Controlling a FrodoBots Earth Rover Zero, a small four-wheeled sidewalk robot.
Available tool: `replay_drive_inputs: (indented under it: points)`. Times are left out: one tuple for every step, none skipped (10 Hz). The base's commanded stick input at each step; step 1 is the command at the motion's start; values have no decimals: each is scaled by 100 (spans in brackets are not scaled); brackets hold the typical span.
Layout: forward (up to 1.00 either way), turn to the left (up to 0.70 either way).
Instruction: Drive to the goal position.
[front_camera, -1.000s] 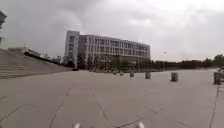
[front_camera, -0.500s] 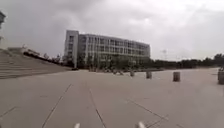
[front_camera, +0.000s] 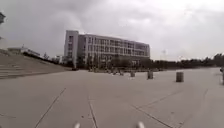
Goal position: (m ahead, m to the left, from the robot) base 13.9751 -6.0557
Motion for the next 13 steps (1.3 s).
replay_drive_inputs:
  points:
    - [50, 0]
    - [50, 0]
    - [50, 0]
    - [50, 0]
    - [50, 0]
    - [50, 0]
    - [50, 0]
    - [50, 0]
    - [50, 0]
    - [50, 0]
    - [50, 0]
    - [50, 0]
    - [50, 0]
